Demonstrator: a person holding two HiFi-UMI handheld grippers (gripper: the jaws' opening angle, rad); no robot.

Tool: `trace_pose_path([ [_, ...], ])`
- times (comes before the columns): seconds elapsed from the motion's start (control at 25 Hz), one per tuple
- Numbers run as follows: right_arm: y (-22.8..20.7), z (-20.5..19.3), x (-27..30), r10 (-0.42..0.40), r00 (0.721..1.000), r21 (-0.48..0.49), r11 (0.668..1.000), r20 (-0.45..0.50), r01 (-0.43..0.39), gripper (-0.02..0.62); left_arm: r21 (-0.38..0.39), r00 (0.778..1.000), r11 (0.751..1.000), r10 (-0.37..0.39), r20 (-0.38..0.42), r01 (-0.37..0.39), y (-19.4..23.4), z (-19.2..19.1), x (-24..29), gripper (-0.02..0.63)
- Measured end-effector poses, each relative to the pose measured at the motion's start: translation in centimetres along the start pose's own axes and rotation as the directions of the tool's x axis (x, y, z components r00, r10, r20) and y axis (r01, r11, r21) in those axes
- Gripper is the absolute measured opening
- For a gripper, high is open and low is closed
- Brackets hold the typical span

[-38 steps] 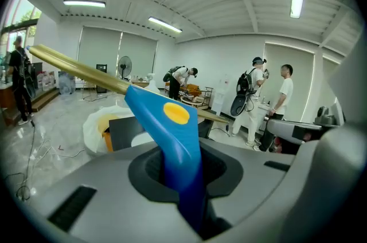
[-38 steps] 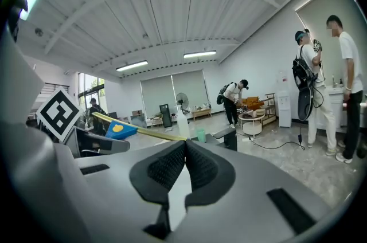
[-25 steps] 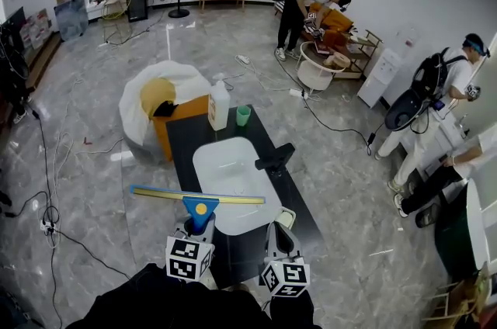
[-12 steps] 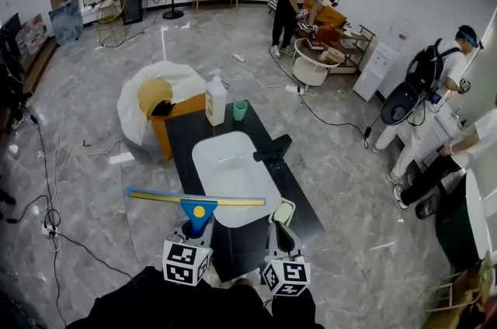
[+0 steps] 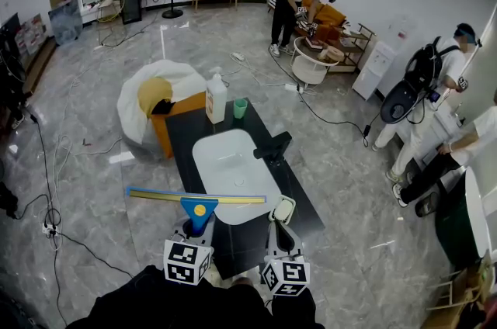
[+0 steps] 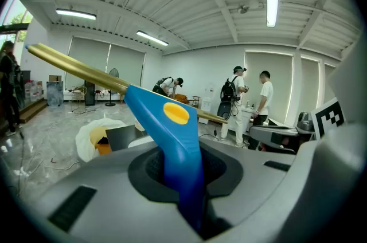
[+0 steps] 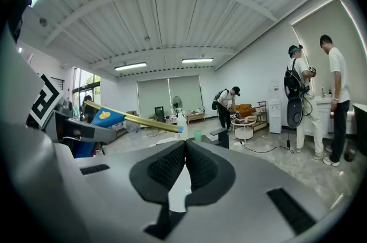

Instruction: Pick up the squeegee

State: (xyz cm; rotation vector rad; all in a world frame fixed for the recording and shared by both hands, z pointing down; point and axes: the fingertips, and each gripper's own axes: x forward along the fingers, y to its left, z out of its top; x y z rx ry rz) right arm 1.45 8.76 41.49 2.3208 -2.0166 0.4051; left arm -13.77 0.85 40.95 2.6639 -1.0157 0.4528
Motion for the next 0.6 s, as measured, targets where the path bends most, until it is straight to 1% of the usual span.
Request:
trace_pose_path([
  [0.6,0.58,-0.11,-0.59,-0.001,1.0,-0.006,1.0,0.001,0.001,0.015,-0.003,1.0,1.0,-0.006,-0.006,0.006,-0.21,-0.49,-0.55,0.066],
])
